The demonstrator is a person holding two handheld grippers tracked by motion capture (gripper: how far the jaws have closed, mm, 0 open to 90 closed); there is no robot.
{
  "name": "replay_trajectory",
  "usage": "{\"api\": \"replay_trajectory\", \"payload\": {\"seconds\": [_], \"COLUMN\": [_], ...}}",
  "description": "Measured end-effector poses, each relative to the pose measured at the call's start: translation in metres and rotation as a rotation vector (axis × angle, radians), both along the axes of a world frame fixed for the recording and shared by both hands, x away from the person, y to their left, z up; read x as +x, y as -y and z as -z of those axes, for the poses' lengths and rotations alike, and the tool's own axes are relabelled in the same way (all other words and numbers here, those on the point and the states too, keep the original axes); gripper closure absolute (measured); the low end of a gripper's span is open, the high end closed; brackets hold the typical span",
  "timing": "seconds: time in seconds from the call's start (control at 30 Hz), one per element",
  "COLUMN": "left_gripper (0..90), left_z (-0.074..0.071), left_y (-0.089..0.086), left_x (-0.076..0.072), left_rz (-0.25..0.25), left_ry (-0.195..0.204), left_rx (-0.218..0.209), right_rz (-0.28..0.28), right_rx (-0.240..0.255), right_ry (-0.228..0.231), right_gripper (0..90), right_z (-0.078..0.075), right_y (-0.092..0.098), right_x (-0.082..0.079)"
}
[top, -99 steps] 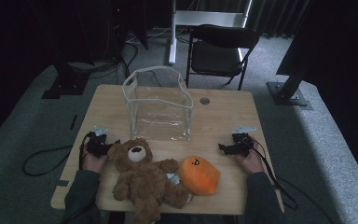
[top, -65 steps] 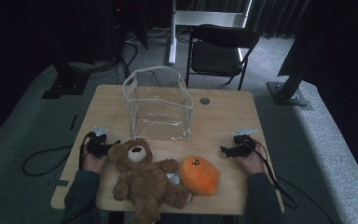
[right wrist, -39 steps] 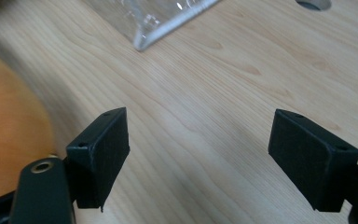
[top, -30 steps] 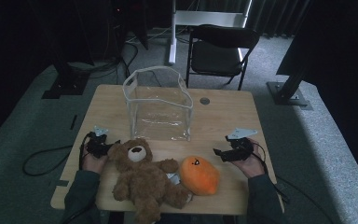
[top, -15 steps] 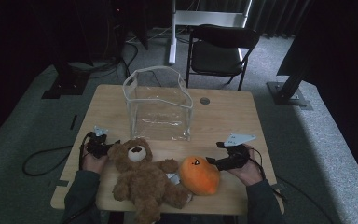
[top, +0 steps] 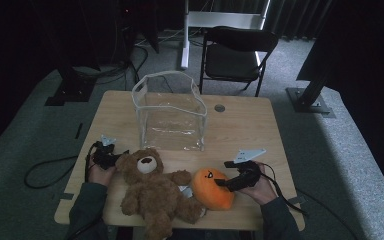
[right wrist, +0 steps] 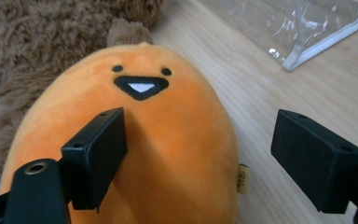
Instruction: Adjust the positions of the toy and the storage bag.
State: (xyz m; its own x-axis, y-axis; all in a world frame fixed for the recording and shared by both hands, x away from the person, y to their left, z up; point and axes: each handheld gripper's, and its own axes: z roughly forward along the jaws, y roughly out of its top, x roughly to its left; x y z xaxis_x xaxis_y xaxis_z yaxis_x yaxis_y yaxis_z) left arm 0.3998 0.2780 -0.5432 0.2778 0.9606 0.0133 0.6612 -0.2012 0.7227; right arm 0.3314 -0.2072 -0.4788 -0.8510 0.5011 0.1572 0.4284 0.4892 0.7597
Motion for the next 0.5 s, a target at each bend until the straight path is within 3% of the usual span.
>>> {"api": "replay_trajectory", "payload": {"seconds": [0.23, 0.37, 0.5], "left_gripper": [28.1, 28.1, 28.0], "left_z": [0.000, 0.000, 0.000], "left_y": [0.000, 0.000, 0.000], "left_x": [0.000, 0.000, 0.000], "left_rz": [0.000, -0.001, 0.000], "left_ry": [0.000, 0.001, 0.000], "left_rx": [0.000, 0.000, 0.001], "right_rz": [-0.039, -0.086, -0.095], "right_rx": [-0.002, 0.019, 0.024], "right_ry": [-0.059, -0.107, -0.111], "right_gripper": [22.0, 38.4, 56.0], "right_z": [0.009, 0.011, 0.012], "right_y": [-0.008, -0.008, -0.006], "right_x": [0.003, 0.004, 0.004]}}
